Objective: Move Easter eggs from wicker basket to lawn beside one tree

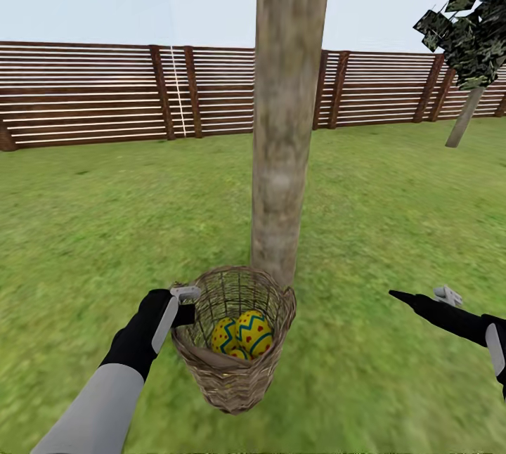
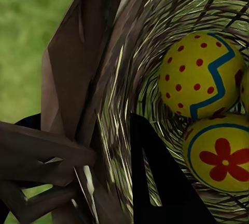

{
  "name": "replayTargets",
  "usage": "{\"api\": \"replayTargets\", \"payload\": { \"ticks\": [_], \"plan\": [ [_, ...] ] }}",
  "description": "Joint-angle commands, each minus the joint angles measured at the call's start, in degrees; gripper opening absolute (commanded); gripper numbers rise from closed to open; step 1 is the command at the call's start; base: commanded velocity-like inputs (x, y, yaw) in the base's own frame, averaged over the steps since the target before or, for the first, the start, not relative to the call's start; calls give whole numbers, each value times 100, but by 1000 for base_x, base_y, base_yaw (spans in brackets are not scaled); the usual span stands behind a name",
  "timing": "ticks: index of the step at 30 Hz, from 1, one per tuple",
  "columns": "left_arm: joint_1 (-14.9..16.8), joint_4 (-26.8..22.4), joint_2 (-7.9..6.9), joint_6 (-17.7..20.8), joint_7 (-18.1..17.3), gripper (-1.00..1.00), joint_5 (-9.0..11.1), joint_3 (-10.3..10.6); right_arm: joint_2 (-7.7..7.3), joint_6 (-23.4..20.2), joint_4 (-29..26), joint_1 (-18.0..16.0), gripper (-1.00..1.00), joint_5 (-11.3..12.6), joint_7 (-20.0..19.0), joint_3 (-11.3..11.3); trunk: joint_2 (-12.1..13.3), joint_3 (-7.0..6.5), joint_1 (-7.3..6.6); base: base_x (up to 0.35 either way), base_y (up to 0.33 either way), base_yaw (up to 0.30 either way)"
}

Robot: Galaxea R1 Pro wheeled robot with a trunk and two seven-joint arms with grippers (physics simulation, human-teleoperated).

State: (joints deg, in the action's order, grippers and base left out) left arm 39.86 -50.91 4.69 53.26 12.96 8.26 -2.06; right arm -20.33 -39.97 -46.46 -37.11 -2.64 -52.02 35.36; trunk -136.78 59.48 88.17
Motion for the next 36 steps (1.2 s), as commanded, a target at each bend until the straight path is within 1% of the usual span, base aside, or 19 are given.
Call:
{"api": "replayTargets", "payload": {
  "ticks": [1, 14, 26, 36],
  "plan": [
    [4, -7, 5, 9, 49, -100, 106, -13, 2, -37, -3, -6, 100, -26, -36, 16, -44, 23, 21, 0, 0, 0],
    [4, -7, -3, 9, 49, -100, 106, -13, 2, -37, 6, -6, 100, -26, -36, 14, -566, 257, 307, 0, 0, 0],
    [4, -8, 0, 0, 49, -100, 113, -13, -3, -37, 6, -6, 100, -26, -35, 14, -566, 257, 307, -5, 6, 0],
    [4, -7, -4, 0, 49, -100, 113, -13, -6, -37, 6, -6, 100, -26, -27, 14, -566, 257, 307, -77, 205, 0]
  ]
}}
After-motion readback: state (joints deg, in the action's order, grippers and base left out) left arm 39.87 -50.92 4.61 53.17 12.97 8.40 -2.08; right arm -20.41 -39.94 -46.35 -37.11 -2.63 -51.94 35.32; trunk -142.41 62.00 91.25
